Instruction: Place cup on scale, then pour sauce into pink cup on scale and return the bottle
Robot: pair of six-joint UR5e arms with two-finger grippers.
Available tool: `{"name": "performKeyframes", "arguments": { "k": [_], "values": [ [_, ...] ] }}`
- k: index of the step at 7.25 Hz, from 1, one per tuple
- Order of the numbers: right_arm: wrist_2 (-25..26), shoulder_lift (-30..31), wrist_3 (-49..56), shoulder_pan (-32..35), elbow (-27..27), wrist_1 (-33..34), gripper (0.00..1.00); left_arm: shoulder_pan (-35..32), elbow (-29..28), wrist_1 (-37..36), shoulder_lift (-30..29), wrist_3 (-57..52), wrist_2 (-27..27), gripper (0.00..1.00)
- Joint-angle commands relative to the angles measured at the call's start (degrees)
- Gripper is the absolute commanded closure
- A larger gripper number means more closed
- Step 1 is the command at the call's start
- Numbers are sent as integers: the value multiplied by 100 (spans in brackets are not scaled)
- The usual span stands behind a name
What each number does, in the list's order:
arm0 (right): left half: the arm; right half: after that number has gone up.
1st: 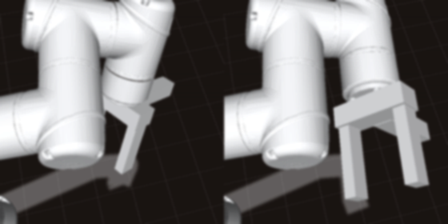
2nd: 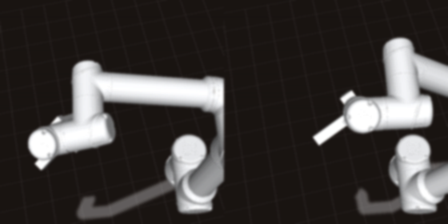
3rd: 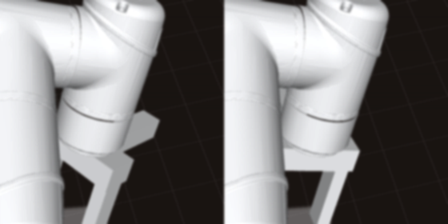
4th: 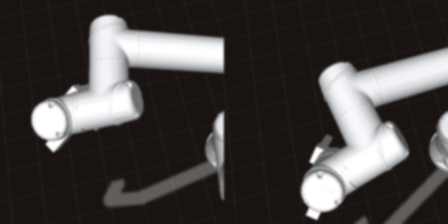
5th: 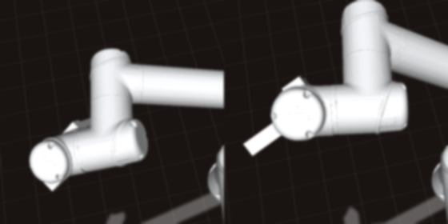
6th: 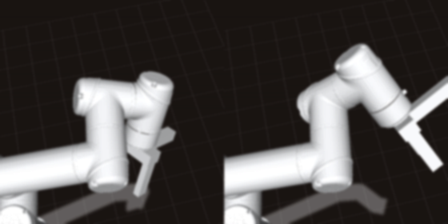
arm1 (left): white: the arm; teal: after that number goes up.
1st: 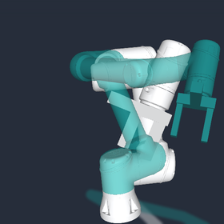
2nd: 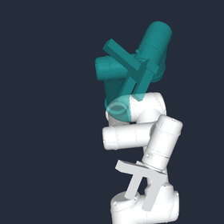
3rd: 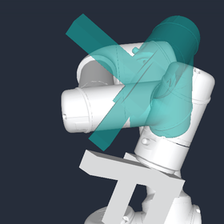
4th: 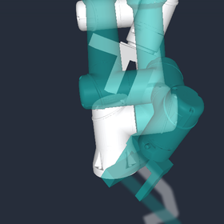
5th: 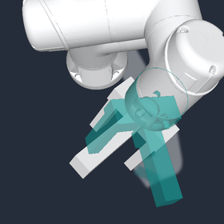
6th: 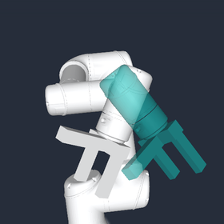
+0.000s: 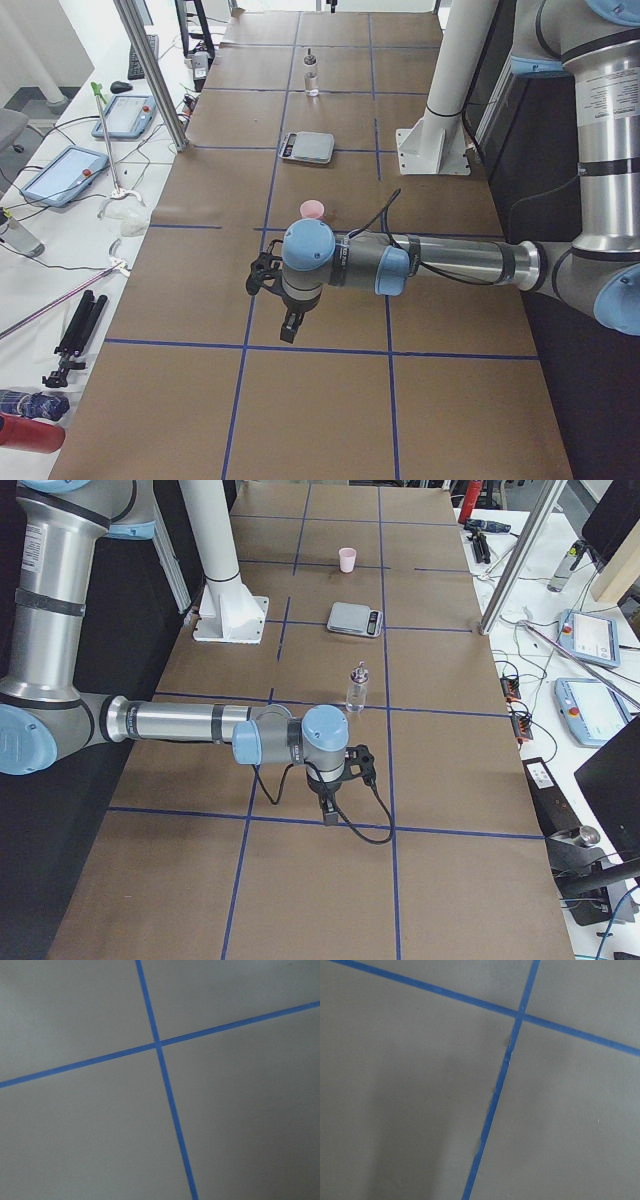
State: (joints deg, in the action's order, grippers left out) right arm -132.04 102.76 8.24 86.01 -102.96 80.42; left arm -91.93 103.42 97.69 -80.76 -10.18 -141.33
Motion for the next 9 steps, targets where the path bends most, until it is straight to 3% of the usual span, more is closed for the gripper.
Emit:
{"name": "performKeyframes", "arguments": {
  "k": [1,3,4,5,6,7,8,9],
  "values": [
    [-6,-63,-180,3,-14,-1251,0,0,-24,765,-395,7,-703,0],
    [2,-124,-1434,12,-66,-1554,0,-9,-102,1757,-589,7,-755,0],
    [-32,-90,-1526,12,38,-2000,0,-9,-216,1954,-582,190,-756,0],
    [-172,-81,-1518,12,39,-2030,0,0,-61,2017,-712,1027,-756,0],
    [-217,-89,-1500,12,-13,-2048,0,0,159,2644,-679,1471,-686,0],
    [-226,-81,-1526,12,-23,-2048,0,191,126,3250,-548,1867,-860,0],
    [-217,-63,-1518,12,-14,-2048,0,637,256,3317,-555,2941,-879,0],
    [-217,-63,-1518,12,-5,-2048,0,1190,492,3335,-529,3613,-122,0]
  ]
}}
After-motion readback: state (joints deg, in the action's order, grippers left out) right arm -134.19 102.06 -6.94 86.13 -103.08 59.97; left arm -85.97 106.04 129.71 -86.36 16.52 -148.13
